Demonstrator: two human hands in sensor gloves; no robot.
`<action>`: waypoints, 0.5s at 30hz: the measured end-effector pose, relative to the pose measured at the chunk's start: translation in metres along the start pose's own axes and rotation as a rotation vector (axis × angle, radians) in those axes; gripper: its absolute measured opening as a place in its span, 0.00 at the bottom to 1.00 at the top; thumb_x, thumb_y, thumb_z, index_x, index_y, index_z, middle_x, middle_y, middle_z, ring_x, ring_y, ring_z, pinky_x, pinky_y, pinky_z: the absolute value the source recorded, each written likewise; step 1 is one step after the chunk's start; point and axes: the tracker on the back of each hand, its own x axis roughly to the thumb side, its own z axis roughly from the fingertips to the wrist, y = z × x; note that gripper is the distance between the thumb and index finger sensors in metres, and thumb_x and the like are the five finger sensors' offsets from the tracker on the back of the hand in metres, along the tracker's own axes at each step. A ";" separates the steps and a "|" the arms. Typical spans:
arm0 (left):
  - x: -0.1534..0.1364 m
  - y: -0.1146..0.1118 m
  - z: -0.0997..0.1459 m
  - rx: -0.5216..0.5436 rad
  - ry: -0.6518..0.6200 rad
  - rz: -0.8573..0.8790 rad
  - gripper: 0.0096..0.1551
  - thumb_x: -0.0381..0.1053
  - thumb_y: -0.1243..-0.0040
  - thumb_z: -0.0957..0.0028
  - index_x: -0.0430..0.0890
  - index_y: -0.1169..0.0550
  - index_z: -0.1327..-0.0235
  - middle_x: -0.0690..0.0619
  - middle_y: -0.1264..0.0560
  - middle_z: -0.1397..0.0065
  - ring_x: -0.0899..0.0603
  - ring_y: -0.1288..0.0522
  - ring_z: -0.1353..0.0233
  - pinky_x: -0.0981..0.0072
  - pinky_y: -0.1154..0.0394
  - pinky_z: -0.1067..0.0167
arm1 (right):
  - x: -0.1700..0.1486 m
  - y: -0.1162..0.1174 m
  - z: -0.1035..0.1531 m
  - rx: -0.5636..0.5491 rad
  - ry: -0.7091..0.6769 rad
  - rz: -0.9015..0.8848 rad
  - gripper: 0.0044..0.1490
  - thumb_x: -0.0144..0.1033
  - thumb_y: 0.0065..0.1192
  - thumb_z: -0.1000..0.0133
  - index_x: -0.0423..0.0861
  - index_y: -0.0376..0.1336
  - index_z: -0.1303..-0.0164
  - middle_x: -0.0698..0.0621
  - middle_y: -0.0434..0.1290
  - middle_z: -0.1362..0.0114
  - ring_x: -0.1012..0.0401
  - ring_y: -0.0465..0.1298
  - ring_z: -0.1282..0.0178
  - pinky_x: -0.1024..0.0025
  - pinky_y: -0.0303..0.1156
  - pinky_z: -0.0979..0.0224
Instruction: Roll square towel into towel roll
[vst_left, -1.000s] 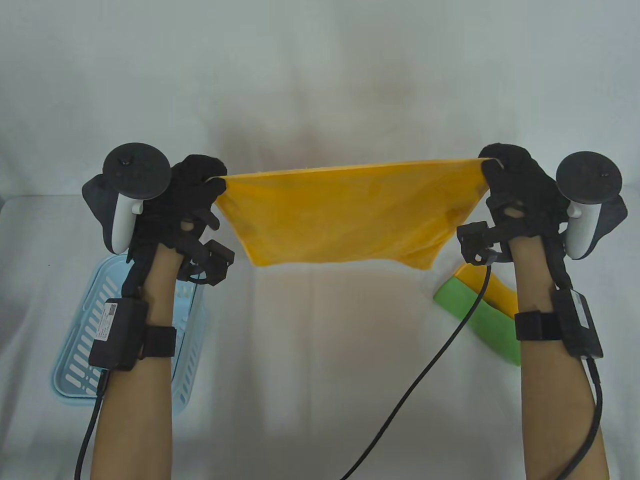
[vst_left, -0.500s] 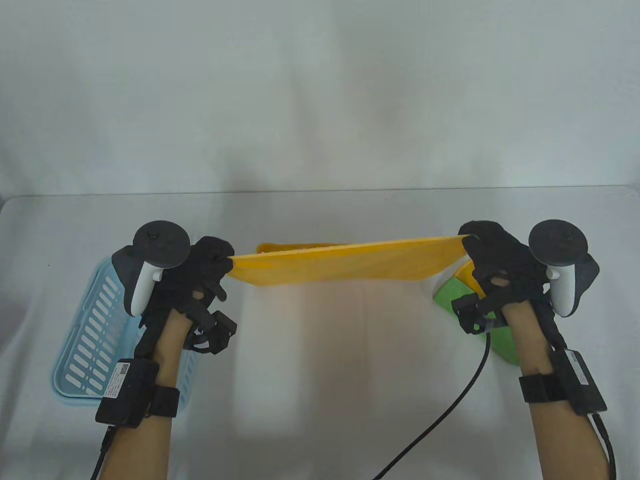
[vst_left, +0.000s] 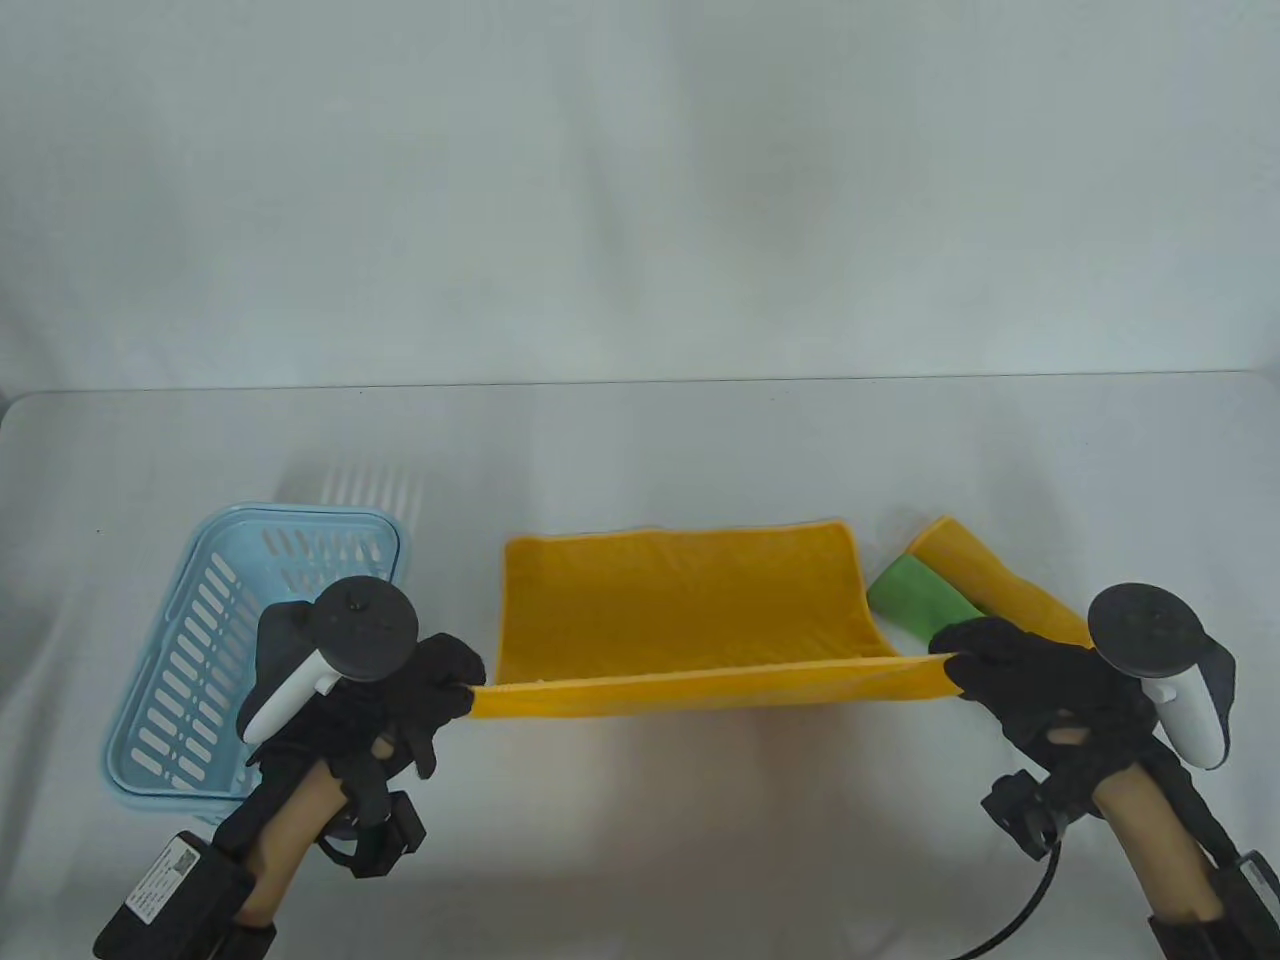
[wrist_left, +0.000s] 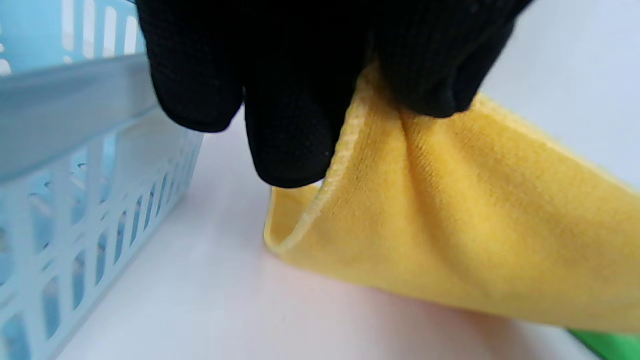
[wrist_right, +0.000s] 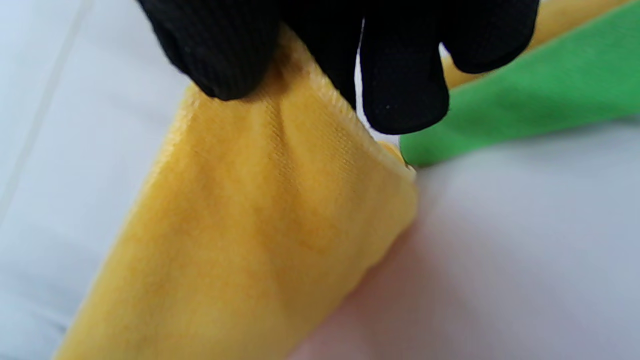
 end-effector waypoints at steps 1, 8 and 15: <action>0.000 -0.003 0.003 -0.013 -0.007 -0.006 0.22 0.49 0.35 0.56 0.56 0.19 0.47 0.56 0.16 0.40 0.46 0.13 0.43 0.48 0.22 0.38 | -0.002 0.002 0.002 0.019 0.000 0.007 0.23 0.43 0.68 0.56 0.60 0.72 0.49 0.55 0.83 0.44 0.50 0.80 0.40 0.44 0.70 0.33; -0.005 -0.026 0.021 -0.179 -0.067 -0.020 0.22 0.49 0.35 0.56 0.56 0.19 0.47 0.56 0.16 0.42 0.47 0.12 0.44 0.48 0.21 0.38 | -0.019 0.013 0.022 0.185 0.000 0.028 0.23 0.42 0.68 0.56 0.59 0.72 0.49 0.54 0.83 0.47 0.50 0.81 0.42 0.44 0.70 0.33; -0.006 -0.022 0.012 -0.127 0.004 -0.020 0.22 0.49 0.36 0.55 0.56 0.20 0.46 0.56 0.17 0.40 0.46 0.14 0.42 0.48 0.23 0.37 | -0.014 0.013 0.016 0.102 -0.003 0.035 0.23 0.43 0.67 0.55 0.59 0.72 0.49 0.53 0.80 0.40 0.49 0.78 0.37 0.43 0.68 0.32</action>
